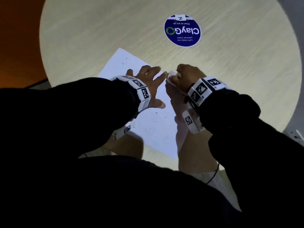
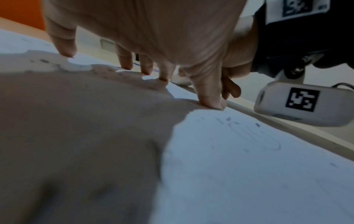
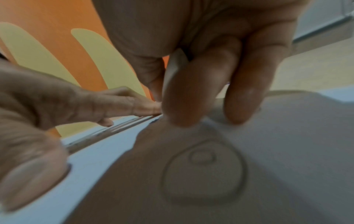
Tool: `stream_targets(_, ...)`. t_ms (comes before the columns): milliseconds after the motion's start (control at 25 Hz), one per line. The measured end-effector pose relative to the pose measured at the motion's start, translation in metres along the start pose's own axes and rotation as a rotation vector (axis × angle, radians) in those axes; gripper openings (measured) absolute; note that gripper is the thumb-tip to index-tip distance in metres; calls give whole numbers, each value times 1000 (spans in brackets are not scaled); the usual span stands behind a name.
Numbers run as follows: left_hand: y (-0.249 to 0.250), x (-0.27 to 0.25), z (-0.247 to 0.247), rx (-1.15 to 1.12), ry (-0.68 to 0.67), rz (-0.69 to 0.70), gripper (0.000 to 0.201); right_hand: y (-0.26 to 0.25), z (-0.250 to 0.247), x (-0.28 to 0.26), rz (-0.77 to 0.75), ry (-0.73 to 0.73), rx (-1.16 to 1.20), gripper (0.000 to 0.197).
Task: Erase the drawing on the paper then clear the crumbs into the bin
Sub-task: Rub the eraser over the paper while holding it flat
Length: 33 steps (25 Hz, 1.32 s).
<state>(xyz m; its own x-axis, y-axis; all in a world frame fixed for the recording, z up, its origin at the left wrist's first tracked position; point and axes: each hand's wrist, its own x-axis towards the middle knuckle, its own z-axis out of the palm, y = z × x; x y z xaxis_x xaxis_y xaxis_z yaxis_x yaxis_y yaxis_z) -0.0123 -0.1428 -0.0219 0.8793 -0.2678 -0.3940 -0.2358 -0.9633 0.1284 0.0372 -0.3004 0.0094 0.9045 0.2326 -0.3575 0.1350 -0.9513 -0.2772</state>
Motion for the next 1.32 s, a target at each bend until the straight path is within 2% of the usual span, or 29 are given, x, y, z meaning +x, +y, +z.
stream_targets(240, -1, 2, 0, -22, -33, -38, 108, 7, 11, -18, -70, -101, -74, 21)
stream_targets(400, 1, 1, 0, -23, -24, -34, 109, -1, 0, 0, -73, -8, -53, 26)
stream_targets(600, -1, 0, -1, -48, -37, -40, 109, 7, 8, -23, -65, -74, -108, 23)
stream_targets(760, 3, 2, -3, -39, -42, -47, 110, -2, -2, -6, -78, 17, -85, 26)
stream_targets(880, 0, 2, -1, -45, -49, -53, 111, 9, 9, -28, -52, -52, -99, 22)
stream_targets(1080, 0, 4, 1, -28, -33, -31, 112, -2, -5, -8, -95, -35, -71, 29)
stream_targets(1320, -10, 7, -14, 110, -23, 72, 117, 12, 14, -50, -29, -66, -51, 21)
